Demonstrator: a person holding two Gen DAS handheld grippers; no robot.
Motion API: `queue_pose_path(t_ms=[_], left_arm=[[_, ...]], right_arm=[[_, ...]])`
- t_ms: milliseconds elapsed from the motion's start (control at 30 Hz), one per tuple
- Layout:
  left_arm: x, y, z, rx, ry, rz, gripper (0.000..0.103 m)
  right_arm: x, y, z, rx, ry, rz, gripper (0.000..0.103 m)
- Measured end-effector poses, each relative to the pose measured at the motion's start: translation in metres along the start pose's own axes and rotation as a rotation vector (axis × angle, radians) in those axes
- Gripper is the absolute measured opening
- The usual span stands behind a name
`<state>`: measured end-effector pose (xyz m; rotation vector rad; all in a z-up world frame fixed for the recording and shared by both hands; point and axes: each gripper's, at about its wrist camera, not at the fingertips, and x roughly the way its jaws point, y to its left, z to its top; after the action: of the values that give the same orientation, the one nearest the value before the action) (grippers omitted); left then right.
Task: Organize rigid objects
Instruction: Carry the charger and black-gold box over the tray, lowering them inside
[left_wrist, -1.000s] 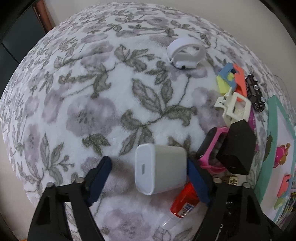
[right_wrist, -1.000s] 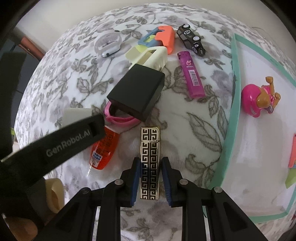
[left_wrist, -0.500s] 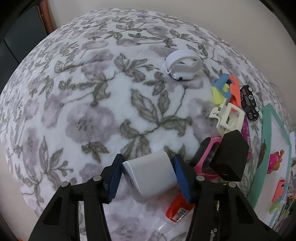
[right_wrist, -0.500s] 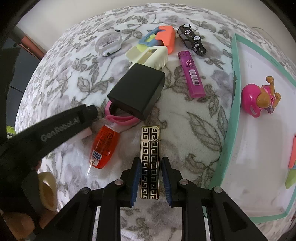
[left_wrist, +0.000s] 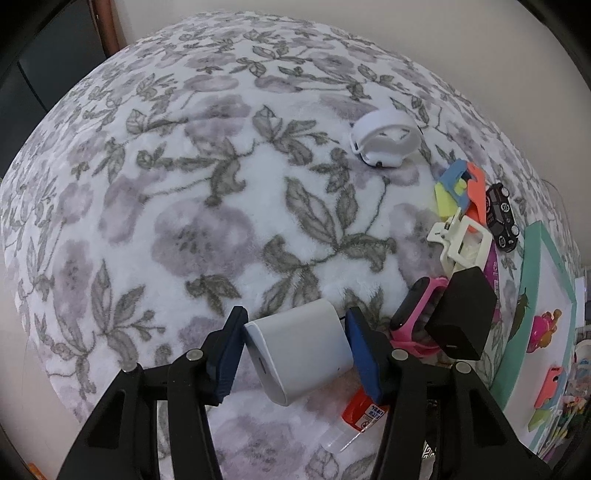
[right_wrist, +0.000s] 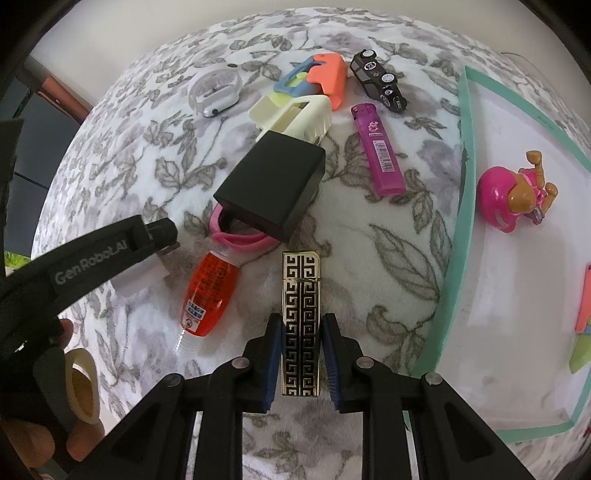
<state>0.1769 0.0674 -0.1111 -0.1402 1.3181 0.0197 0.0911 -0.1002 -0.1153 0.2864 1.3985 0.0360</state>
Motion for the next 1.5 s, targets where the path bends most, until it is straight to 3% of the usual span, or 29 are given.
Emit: queue_pose_path(t_ms=[267, 467, 633, 867, 1000, 1233, 1500], left_arm=[[-0.029, 0.006, 0.001, 0.006, -0.057, 0.012, 0.056], [-0.066, -0.008, 0.002, 0.035, -0.138, 0.001, 0.056], [-0.095, -0.032, 0.007, 0.071, -0.185, -0.029, 0.056], [-0.136, -0.086, 0.001, 0.166, -0.229, -0.084, 0.056], [-0.156, -0.121, -0.008, 0.219, -0.240, -0.116, 0.056], [-0.167, -0.180, -0.034, 0.305, -0.226, -0.161, 0.056], [-0.133, -0.217, -0.058, 0.363, -0.147, -0.166, 0.056]], right_arm=[[-0.027, -0.006, 0.002, 0.035, -0.064, 0.062, 0.022], [-0.067, -0.022, 0.007, 0.098, -0.180, 0.119, 0.022], [-0.101, -0.045, 0.008, 0.157, -0.284, 0.118, 0.022], [-0.165, -0.077, -0.002, 0.203, -0.475, -0.047, 0.022], [-0.188, -0.105, -0.012, 0.256, -0.536, -0.121, 0.022], [-0.204, -0.162, -0.024, 0.373, -0.558, -0.187, 0.022], [-0.188, -0.202, -0.032, 0.449, -0.502, -0.193, 0.022]])
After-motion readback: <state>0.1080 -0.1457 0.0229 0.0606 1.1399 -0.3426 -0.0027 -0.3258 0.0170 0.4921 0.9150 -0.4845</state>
